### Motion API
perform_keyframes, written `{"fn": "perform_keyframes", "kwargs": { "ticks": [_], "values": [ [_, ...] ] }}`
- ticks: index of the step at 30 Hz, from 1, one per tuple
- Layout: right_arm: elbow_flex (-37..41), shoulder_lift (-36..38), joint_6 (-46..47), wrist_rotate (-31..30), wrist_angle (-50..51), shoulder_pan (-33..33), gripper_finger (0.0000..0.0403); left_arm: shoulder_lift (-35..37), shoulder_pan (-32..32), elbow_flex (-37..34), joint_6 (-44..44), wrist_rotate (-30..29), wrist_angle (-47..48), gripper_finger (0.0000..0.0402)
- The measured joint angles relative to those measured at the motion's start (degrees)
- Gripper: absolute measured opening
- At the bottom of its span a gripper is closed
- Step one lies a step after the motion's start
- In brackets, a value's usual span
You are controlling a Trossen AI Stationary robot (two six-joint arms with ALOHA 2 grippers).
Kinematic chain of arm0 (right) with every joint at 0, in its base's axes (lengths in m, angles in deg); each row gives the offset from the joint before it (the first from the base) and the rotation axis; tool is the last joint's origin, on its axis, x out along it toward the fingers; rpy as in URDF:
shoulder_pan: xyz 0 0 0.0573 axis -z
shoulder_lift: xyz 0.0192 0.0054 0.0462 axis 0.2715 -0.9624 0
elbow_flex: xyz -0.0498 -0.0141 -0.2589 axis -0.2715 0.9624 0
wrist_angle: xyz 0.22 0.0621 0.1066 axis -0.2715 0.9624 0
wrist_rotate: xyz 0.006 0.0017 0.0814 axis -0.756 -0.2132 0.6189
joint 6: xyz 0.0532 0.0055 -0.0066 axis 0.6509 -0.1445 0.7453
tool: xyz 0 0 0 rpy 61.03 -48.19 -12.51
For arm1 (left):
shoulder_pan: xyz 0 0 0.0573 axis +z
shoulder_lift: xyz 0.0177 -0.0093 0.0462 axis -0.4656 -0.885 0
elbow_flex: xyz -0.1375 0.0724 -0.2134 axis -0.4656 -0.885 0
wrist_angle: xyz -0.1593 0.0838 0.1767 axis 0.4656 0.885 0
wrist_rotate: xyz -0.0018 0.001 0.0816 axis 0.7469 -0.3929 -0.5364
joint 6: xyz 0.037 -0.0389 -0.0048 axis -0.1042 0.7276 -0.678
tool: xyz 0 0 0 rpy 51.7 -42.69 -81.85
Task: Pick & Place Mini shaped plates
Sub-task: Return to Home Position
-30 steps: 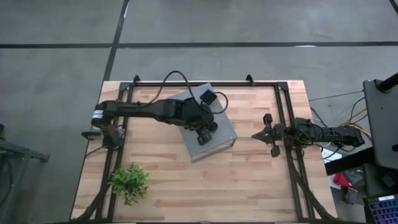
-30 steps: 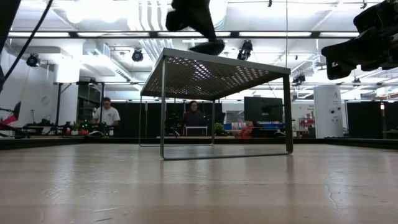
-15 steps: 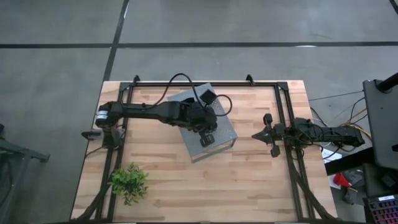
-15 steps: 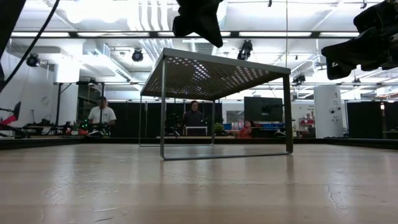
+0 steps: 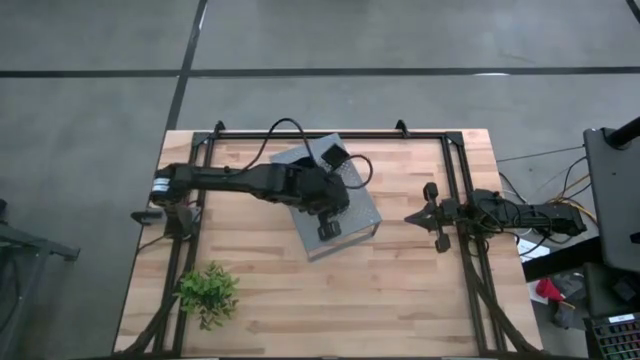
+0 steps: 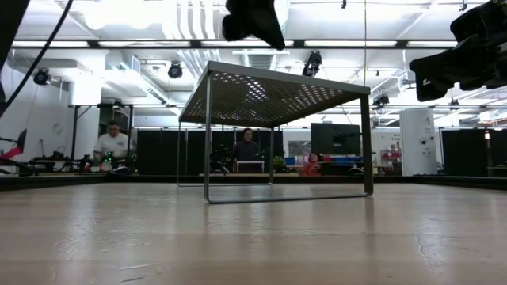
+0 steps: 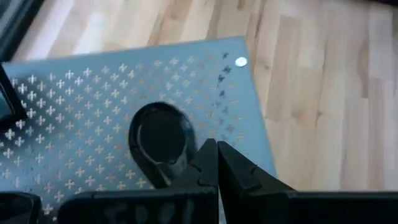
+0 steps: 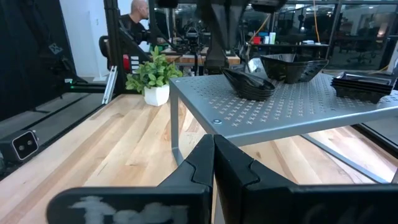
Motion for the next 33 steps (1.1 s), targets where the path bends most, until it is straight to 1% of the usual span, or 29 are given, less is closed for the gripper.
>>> {"fn": "perform_keyframes", "kwargs": {
  "ticks": [2,4,9,12,16,20,25,27,30,33],
  "values": [
    [0.00,0.00,0.00,0.00,0.00,0.00,0.0009,1.33,-1.55,-1.25,-2.35,-2.13,-2.38,0.0000],
    [0.00,0.00,0.00,0.00,0.00,0.00,0.0009,3.26,-3.37,-3.33,-5.54,-4.91,-7.26,0.0000],
    [0.00,0.00,0.00,0.00,0.00,0.00,0.0009,10.83,-6.95,-11.67,-8.66,-6.07,-17.43,0.0000],
    [0.00,0.00,0.00,0.00,0.00,0.00,0.0009,16.65,-8.58,-19.39,-8.99,-6.14,-23.41,0.0000],
    [0.00,0.00,0.00,0.00,0.00,0.00,0.0009,25.86,-9.87,-32.43,-10.43,-5.62,-33.58,0.0000],
    [0.00,0.00,0.00,0.00,0.00,0.00,0.0009,35.33,-10.58,-45.11,-11.10,-5.63,-40.66,0.0000],
    [0.00,0.00,0.00,0.00,0.00,0.00,0.0009,46.18,-10.60,-58.48,-12.32,-5.60,-46.69,0.0000],
    [0.00,0.00,0.00,0.00,0.00,0.00,0.0009,50.22,-10.75,-62.73,-12.70,-5.56,-47.55,0.0000],
    [0.00,0.00,0.00,0.00,0.00,0.00,0.0009,56.48,-10.86,-68.84,-10.96,-5.33,-48.08,0.0000],
    [0.00,0.00,0.00,0.00,0.00,0.00,0.0009,62.35,-10.86,-75.37,-10.97,-5.15,-52.36,0.0000]
  ]
}}
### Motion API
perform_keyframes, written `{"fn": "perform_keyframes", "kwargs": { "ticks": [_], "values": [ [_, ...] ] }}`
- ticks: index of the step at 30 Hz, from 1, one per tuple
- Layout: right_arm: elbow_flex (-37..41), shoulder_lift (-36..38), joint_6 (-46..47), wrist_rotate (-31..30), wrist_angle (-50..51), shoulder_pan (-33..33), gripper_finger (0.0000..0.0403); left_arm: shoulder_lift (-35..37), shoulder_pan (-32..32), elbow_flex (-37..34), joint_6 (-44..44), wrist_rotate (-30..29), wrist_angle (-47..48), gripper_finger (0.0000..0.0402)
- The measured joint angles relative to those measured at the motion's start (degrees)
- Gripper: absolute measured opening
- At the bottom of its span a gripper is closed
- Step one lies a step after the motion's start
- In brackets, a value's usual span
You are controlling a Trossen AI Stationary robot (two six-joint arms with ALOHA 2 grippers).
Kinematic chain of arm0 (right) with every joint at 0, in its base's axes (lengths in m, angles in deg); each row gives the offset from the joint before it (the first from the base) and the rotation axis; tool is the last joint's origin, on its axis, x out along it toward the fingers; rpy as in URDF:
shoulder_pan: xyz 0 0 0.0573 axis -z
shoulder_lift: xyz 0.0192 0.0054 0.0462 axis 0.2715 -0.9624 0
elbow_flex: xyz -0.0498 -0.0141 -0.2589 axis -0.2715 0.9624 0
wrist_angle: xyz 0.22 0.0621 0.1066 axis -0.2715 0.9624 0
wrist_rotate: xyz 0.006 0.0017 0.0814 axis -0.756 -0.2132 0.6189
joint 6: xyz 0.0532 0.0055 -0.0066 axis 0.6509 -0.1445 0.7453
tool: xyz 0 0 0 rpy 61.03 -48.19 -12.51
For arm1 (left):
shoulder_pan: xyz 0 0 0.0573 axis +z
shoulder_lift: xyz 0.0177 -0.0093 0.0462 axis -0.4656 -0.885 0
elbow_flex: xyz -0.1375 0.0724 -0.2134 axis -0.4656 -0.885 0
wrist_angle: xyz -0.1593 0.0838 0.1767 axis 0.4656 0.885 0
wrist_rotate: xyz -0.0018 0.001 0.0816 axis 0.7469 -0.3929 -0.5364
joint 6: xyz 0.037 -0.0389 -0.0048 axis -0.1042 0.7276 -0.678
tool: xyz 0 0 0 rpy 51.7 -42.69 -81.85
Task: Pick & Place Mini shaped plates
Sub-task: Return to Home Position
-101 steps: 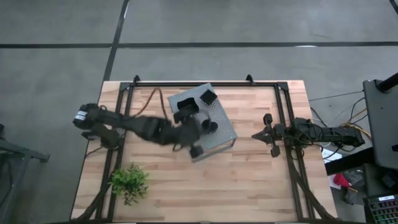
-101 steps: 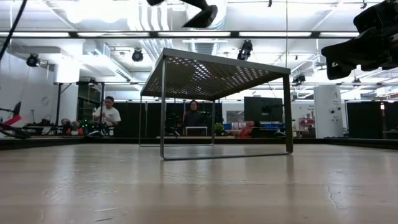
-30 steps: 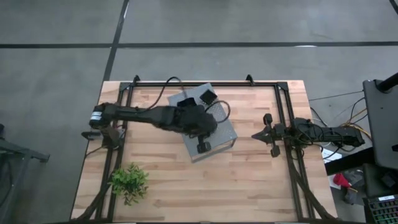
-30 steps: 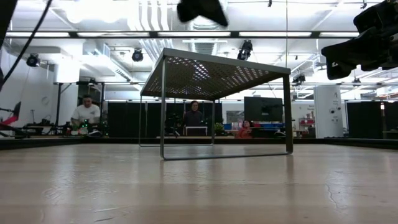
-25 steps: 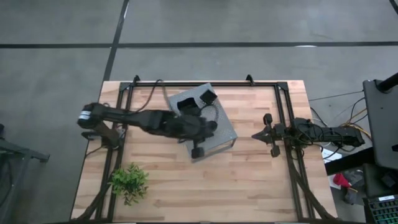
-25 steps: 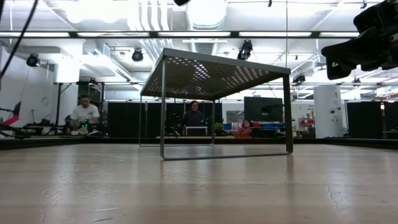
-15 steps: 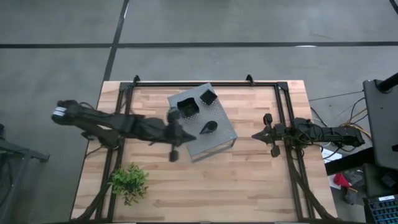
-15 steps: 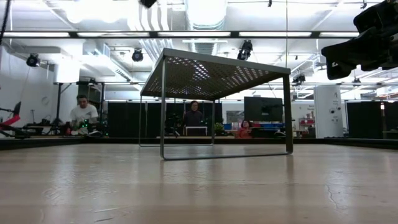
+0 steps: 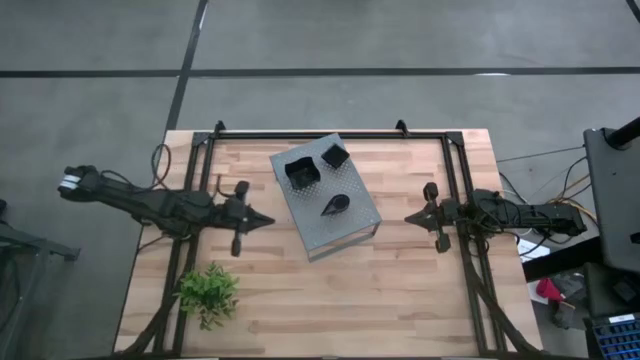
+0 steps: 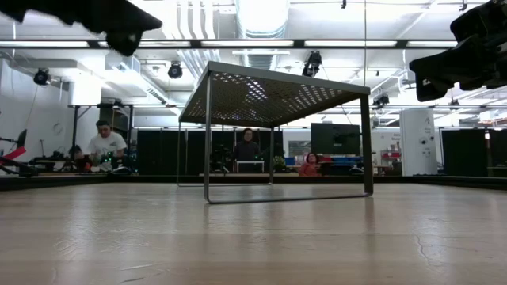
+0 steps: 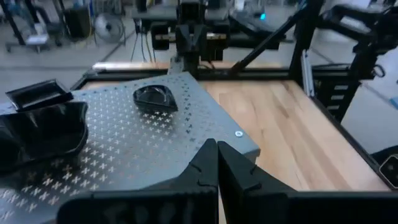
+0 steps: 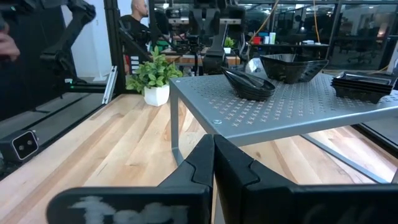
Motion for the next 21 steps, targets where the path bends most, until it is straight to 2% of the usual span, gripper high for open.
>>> {"fn": "perform_keyframes", "kwargs": {
  "ticks": [5,10,21],
  "values": [
    [0.00,0.00,0.00,0.00,0.00,0.00,0.0009,8.78,0.00,-10.00,-2.76,0.67,-4.81,0.0000],
    [0.00,0.00,0.00,0.00,0.00,0.00,0.0009,15.18,0.00,-17.04,-2.30,0.67,-7.63,0.0000],
    [0.00,0.00,0.00,0.00,0.00,0.00,0.0009,24.49,0.00,-25.26,-1.59,0.69,-8.41,0.0000]
  ]
}}
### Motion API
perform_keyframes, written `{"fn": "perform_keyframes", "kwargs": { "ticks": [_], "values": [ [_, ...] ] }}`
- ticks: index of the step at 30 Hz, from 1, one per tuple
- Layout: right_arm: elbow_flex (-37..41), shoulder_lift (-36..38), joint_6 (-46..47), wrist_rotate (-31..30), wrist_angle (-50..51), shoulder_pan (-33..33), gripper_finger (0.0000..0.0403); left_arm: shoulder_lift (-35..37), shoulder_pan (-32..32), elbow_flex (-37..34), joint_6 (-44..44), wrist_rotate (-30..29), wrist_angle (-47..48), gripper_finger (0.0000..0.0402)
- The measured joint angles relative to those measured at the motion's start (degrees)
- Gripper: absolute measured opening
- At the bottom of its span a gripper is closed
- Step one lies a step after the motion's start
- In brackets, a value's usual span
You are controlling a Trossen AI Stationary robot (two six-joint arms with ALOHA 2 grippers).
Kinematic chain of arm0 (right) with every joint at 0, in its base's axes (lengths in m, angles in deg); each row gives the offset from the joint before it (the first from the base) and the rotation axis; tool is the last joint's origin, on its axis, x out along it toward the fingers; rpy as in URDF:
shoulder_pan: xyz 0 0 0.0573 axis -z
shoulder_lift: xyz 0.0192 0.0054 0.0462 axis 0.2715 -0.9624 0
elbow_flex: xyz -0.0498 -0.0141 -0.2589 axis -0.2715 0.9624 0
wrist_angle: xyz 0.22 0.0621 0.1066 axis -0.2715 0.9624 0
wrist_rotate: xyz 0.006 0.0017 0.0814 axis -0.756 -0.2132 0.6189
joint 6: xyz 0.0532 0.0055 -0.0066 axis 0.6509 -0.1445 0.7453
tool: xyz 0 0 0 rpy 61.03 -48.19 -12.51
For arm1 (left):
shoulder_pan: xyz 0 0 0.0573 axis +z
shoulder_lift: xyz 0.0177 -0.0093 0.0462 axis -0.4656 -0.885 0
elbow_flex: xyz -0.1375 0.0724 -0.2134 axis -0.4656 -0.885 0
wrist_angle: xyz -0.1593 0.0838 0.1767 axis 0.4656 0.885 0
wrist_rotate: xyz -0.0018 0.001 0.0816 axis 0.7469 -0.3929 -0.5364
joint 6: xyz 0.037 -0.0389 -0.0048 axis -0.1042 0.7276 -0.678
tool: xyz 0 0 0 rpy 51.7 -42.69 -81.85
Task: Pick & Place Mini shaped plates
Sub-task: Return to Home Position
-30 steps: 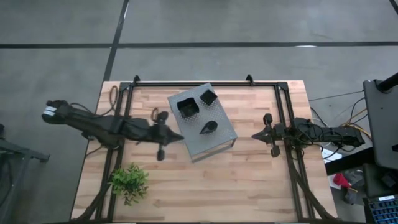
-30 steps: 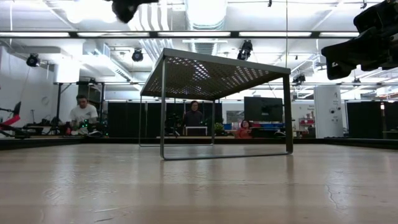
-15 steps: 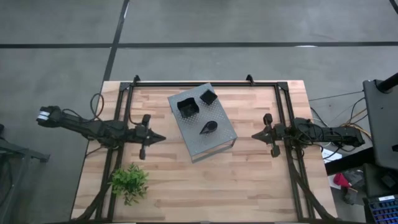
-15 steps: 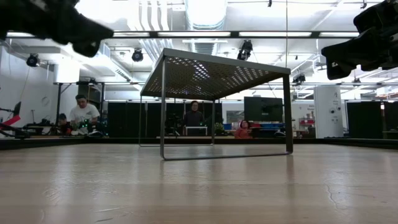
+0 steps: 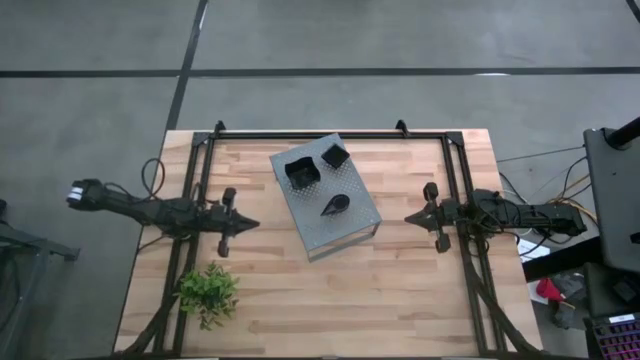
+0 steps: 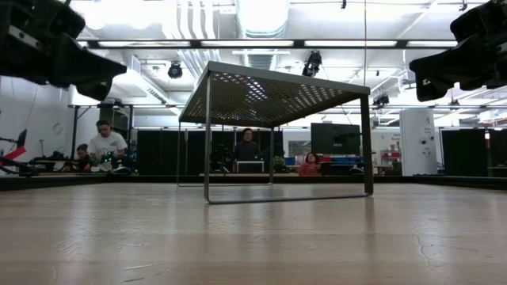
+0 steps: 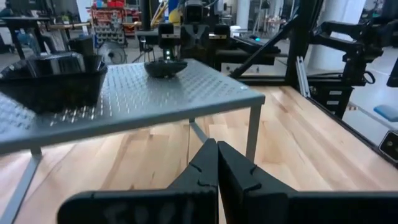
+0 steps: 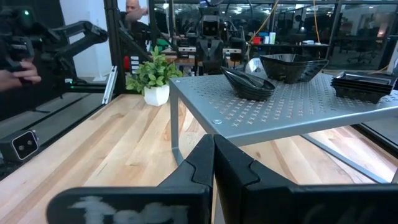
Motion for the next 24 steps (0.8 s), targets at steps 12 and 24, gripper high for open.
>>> {"fn": "perform_keyframes", "kwargs": {
  "ticks": [12,24],
  "values": [
    [0.00,0.00,0.00,0.00,0.00,0.00,0.0009,4.13,0.02,-3.58,1.45,-3.64,-0.30,0.0000],
    [0.00,0.00,0.00,0.00,0.00,0.00,0.0009,3.96,0.02,-3.58,1.65,-3.58,1.72,0.0000]
  ]
}}
